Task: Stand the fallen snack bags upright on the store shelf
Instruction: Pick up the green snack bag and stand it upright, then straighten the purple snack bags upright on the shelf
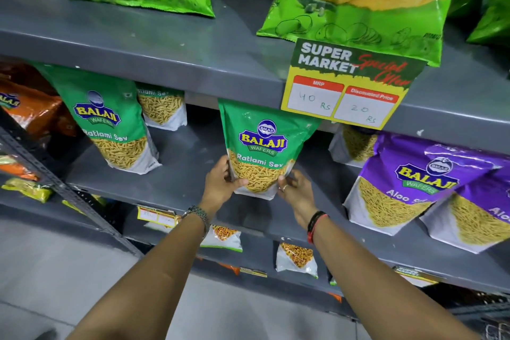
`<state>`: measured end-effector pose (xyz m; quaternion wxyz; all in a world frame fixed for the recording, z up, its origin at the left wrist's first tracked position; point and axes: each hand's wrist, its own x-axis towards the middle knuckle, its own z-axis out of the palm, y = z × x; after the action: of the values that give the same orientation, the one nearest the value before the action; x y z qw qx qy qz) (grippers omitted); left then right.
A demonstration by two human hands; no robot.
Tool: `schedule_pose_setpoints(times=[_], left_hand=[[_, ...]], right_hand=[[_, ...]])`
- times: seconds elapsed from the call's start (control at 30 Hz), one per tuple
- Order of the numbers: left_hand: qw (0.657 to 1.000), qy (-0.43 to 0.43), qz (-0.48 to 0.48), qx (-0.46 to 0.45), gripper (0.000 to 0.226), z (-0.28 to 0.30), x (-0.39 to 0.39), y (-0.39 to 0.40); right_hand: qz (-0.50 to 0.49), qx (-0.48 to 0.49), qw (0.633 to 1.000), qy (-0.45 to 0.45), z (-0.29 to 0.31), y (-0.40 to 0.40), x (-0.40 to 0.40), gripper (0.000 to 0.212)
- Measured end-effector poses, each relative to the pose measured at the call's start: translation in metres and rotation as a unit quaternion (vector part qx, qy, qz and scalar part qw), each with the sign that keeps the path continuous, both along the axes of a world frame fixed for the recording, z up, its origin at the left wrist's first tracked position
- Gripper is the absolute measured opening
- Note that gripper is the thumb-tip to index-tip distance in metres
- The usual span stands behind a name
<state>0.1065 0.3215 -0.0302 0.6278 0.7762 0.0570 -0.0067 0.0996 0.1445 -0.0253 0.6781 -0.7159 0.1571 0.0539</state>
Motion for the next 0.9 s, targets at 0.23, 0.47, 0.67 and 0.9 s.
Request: schedule_pose_setpoints(times=[0.23,0.47,0.67,0.9], left_hand=[[1.000,0.008,0.009,0.024,0.061,0.003,0.008,0.027],[0.993,0.013,0.106,0.056,0.045,-0.012,-0.022,0.007],[0.994,0.053,0.089,0.035,0.036,-0.037,-0.041,-0.047],[0.978,0.060,-0.198,0.039,0.052,-0.005,-0.033,-0.168]], right_hand=[[0.008,0.012,1.000,0.000,-0.005,0.027,0.020,0.022],[-0.039,-0.063,0.997,-0.001,-0.024,-0.044,-0.027,0.038],[-0.238,-0.113,0.964,-0.033,-0.040,-0.157,-0.106,0.022],[-0.254,-0.060,0.964,-0.042,-0.017,-0.226,-0.109,0.042]])
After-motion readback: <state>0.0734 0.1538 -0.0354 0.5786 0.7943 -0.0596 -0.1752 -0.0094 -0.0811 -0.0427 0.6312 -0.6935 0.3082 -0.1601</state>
